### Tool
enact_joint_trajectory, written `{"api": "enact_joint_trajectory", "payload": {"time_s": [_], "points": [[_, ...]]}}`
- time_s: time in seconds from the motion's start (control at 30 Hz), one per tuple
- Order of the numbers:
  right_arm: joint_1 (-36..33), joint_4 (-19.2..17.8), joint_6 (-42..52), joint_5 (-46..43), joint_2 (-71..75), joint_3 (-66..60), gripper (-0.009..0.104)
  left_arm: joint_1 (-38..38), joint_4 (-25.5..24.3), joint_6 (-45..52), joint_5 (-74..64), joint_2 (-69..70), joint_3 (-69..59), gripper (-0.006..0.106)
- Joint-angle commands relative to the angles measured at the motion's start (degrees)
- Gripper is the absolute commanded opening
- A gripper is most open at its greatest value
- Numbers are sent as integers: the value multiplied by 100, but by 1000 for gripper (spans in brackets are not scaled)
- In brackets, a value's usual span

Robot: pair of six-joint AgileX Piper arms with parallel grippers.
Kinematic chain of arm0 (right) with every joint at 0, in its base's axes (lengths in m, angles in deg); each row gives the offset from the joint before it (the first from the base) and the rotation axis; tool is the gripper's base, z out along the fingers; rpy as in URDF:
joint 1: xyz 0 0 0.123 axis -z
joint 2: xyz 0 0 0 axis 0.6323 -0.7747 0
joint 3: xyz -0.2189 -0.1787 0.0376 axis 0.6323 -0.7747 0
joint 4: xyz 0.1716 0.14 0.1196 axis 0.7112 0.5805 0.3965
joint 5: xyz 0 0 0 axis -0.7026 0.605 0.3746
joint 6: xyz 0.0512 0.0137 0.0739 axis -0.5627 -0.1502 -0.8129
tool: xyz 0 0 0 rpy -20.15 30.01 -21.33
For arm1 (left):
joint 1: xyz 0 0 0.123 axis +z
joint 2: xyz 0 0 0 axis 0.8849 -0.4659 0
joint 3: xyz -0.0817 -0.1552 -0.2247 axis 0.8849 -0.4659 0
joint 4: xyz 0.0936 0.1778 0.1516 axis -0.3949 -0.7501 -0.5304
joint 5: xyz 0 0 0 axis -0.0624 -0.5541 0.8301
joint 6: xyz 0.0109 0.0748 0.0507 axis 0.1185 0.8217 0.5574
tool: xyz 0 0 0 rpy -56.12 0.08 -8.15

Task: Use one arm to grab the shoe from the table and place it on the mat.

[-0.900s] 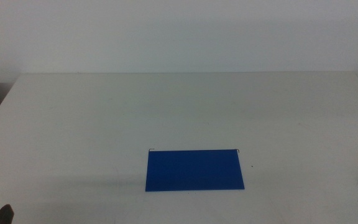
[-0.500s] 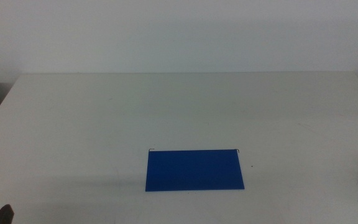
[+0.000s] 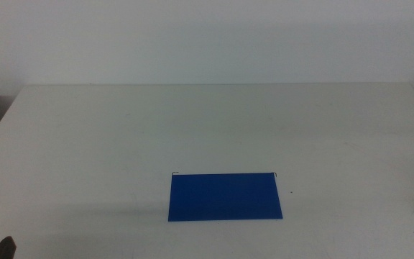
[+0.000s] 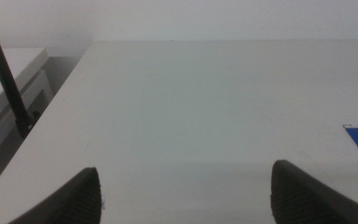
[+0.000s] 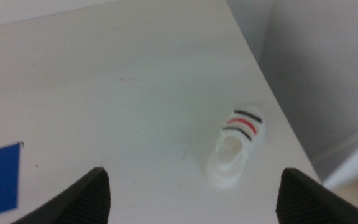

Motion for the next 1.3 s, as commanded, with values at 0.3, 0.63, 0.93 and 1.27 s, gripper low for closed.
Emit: {"api": "enact_joint_trajectory", "payload": {"time_s": [0.3,0.63,0.93,1.27], "points": [[10,-609,-1698,1763,-1788,2030,73,-23,44,-31,459,58,-40,94],[329,-162,-1828,2011,-3271,2721,73,-23,44,-31,459,58,-40,94],[1243,-108,-1792,1937,-4151,2739,73,-23,44,-31,459,58,-40,94],[1387,-113,-1389,1847,-4909,2739,73,-23,44,-31,459,58,-40,94]]}}
